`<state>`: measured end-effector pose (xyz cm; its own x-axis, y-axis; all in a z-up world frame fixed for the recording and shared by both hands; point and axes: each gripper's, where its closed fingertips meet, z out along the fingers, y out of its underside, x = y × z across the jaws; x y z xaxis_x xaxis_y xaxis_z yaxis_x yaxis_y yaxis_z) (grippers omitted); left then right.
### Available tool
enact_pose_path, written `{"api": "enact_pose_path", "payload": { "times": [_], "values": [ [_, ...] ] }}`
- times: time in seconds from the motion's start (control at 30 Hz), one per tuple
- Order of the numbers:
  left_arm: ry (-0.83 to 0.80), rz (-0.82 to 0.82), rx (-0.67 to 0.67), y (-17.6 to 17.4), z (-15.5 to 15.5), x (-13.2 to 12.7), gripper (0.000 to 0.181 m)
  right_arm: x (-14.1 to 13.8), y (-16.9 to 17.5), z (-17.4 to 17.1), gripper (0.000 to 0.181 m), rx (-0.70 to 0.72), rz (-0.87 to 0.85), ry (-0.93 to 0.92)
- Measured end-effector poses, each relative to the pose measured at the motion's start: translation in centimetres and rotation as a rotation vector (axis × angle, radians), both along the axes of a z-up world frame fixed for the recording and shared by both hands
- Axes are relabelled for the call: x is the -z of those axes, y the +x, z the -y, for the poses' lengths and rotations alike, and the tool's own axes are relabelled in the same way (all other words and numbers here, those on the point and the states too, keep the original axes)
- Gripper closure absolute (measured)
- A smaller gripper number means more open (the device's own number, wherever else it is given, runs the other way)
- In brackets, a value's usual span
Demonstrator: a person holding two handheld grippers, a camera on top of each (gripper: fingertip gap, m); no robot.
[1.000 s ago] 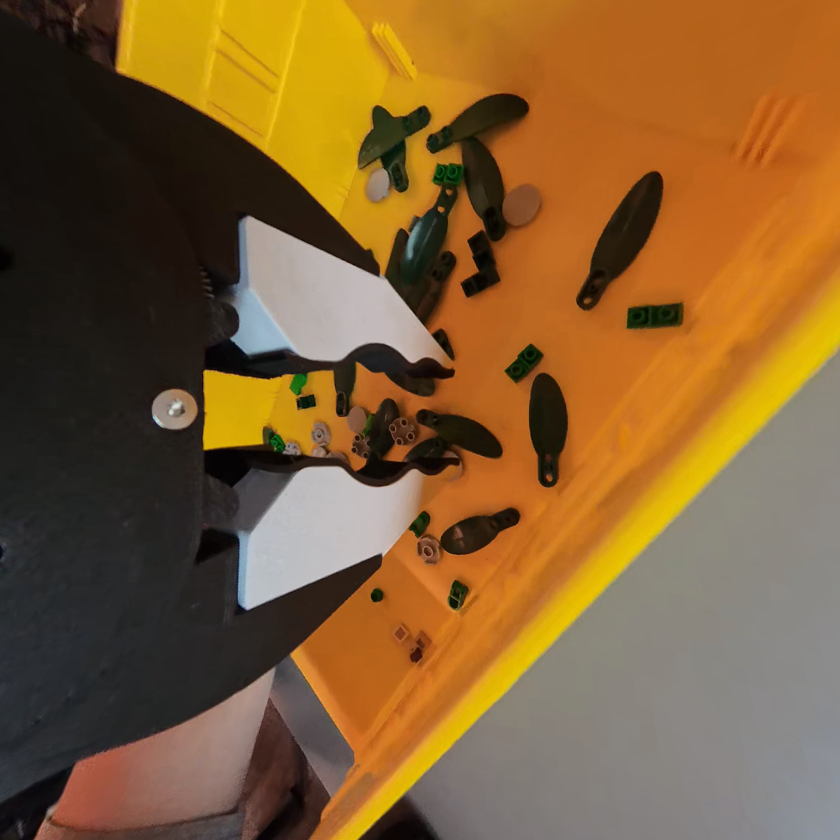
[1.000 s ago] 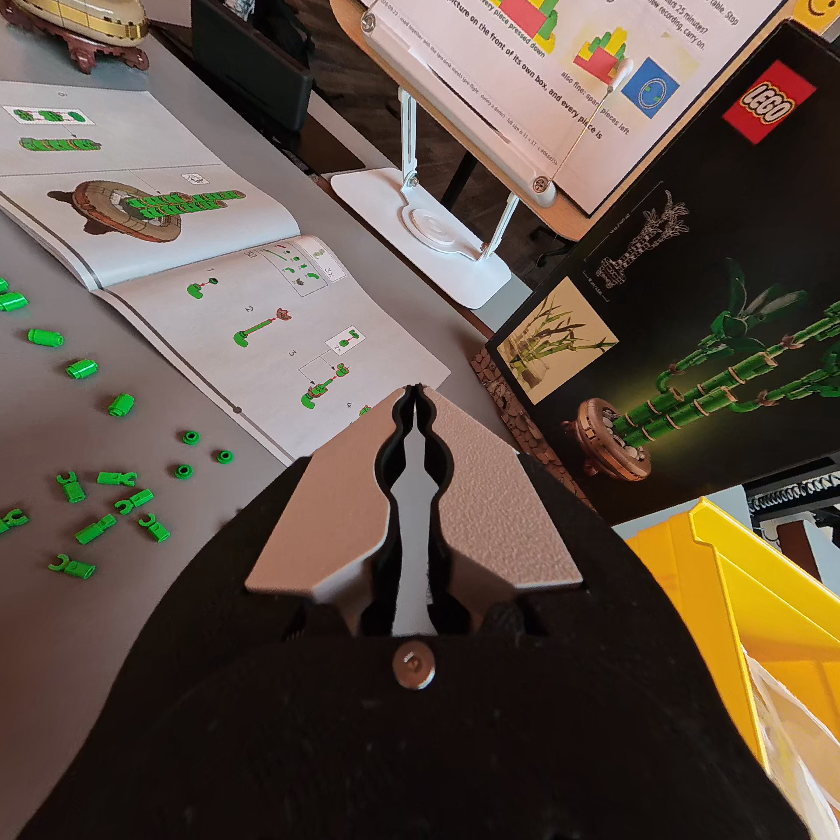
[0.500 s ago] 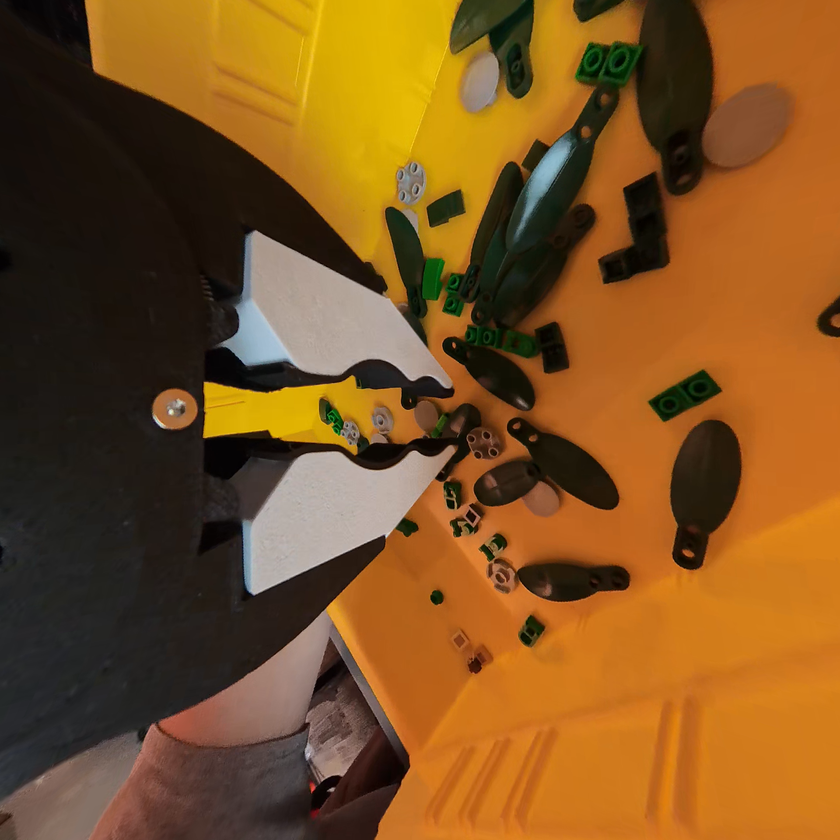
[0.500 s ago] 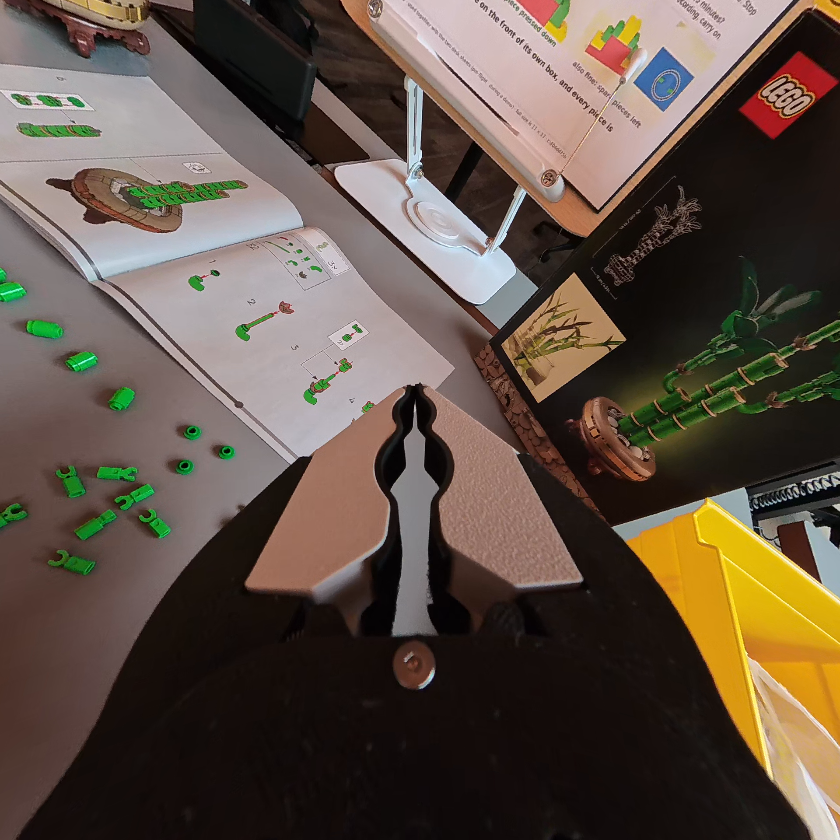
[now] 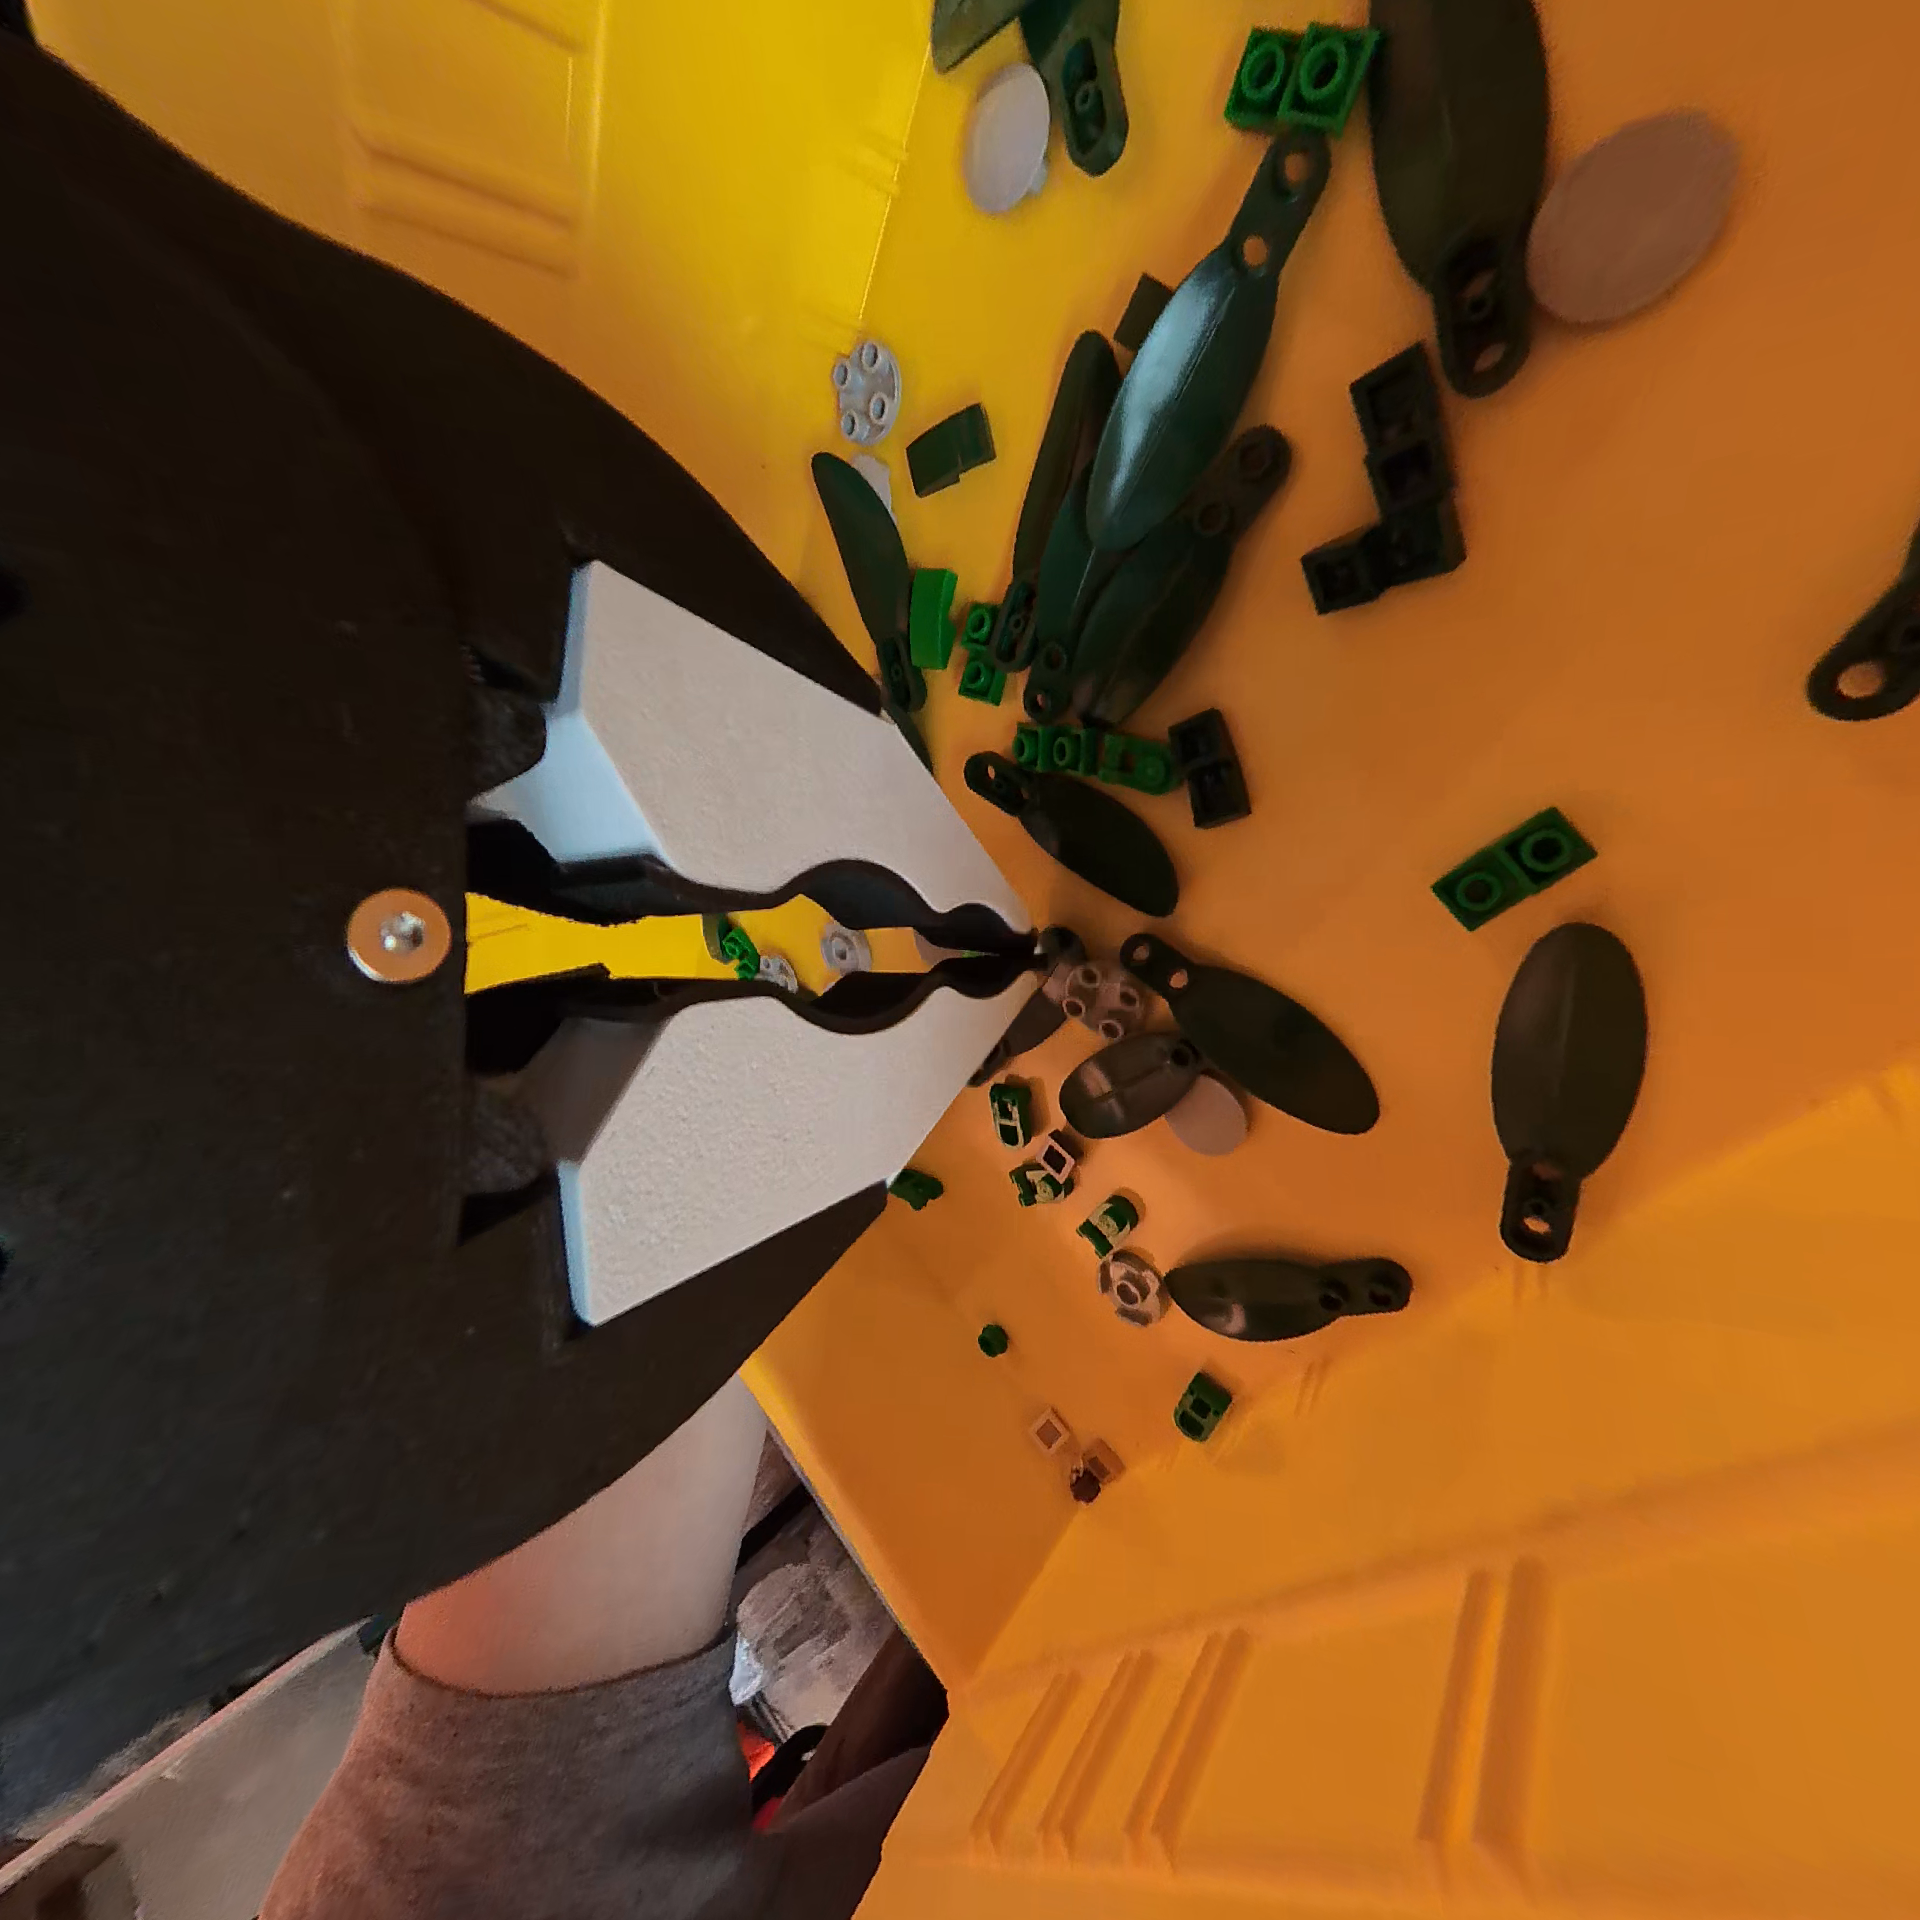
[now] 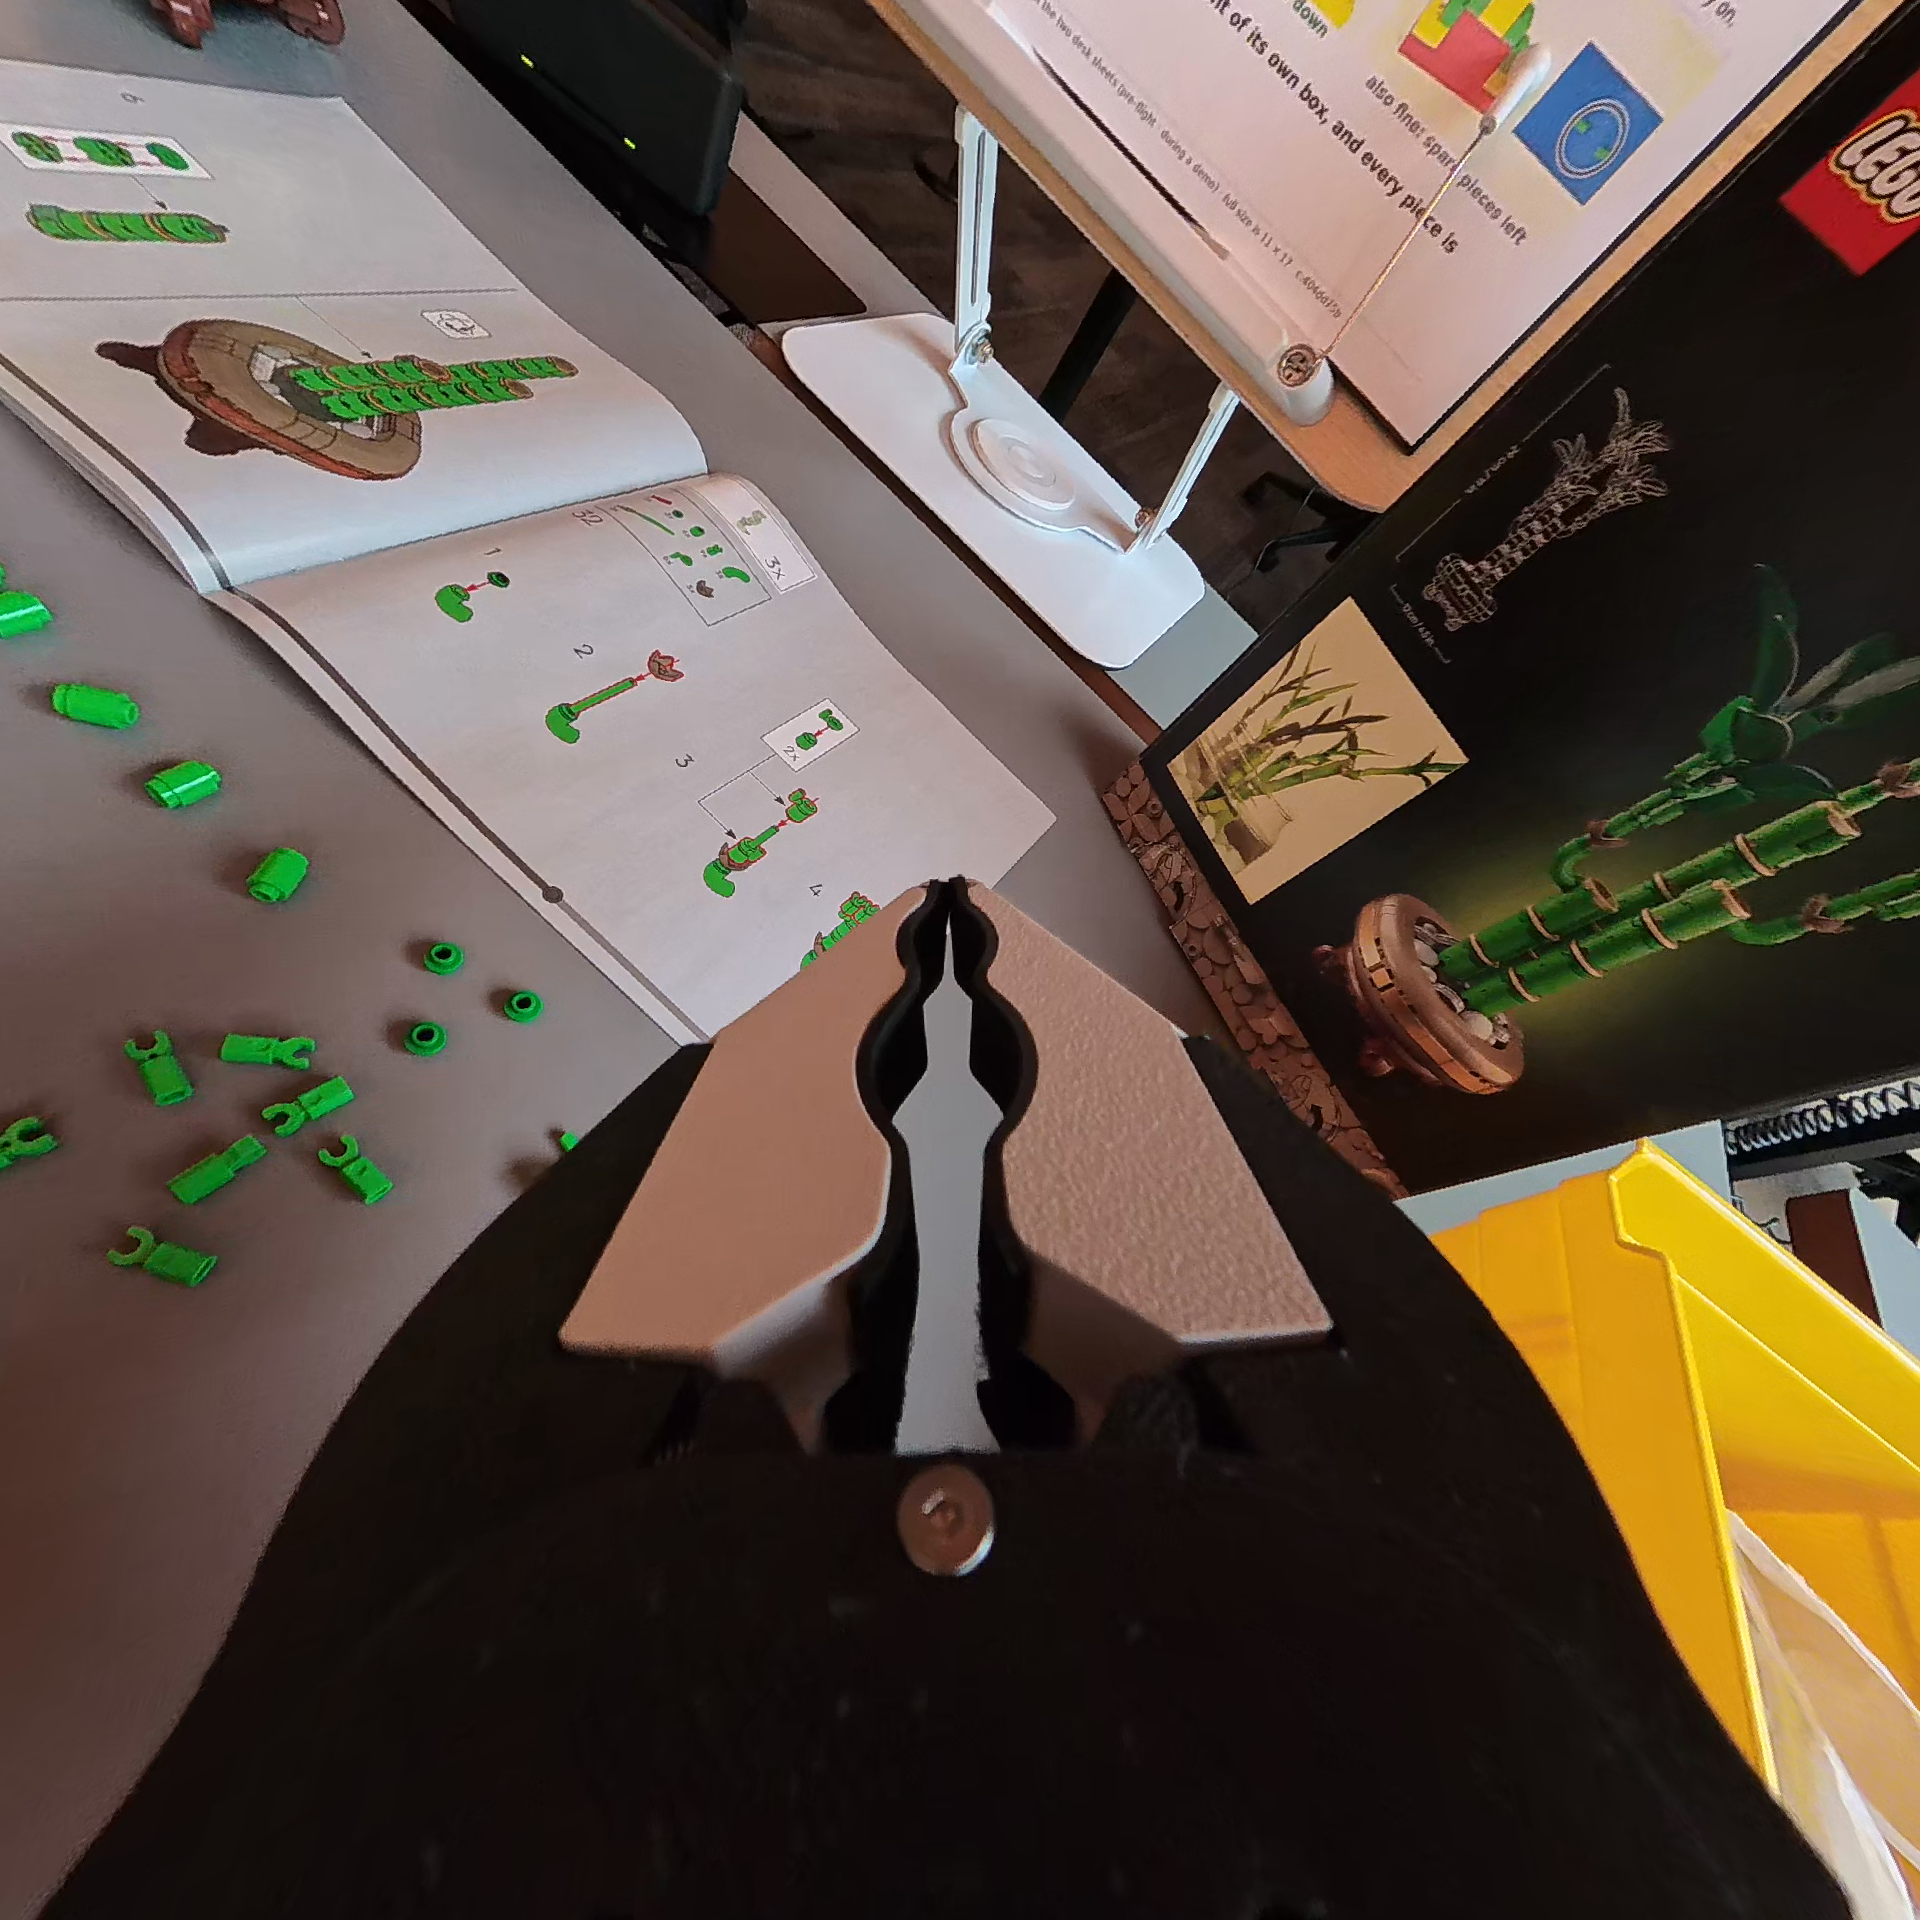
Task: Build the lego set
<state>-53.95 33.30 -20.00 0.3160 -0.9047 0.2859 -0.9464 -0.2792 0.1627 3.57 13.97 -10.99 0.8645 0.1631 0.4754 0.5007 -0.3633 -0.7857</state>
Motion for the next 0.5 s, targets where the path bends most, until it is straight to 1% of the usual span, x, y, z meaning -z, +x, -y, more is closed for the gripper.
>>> {"api": "enact_pose_path", "payload": {
  "times": [0.1, 0.17, 0.3, 0.4, 0.5],
  "values": [
    [-0.025, -0.004, 0.017, -0.2, 0.7, -0.1, 0.181, 0.1, 0.0, 0.0, 0.181, -0.001, 0.004, -0.007],
    [0.003, -0.034, 0.016, -0.9, 0.4, 0.0, 0.179, 0.3, -0.1, 0.0, 0.181, -0.001, 0.009, -0.014],
    [0.018, -0.026, -0.016, -0.9, 0.2, -0.4, 0.161, 0.4, 0.0, 0.0, 0.181, -0.001, 0.014, -0.021],
    [0.022, -0.043, -0.004, -0.9, 0.6, -0.4, 0.156, 0.5, 0.0, 0.0, 0.181, -0.002, 0.016, -0.025],
    [0.042, -0.105, -0.006, -1.6, 0.5, 0.0, 0.164, 0.5, 0.0, 0.0, 0.181, -0.002, 0.015, -0.026]
  ]
}}
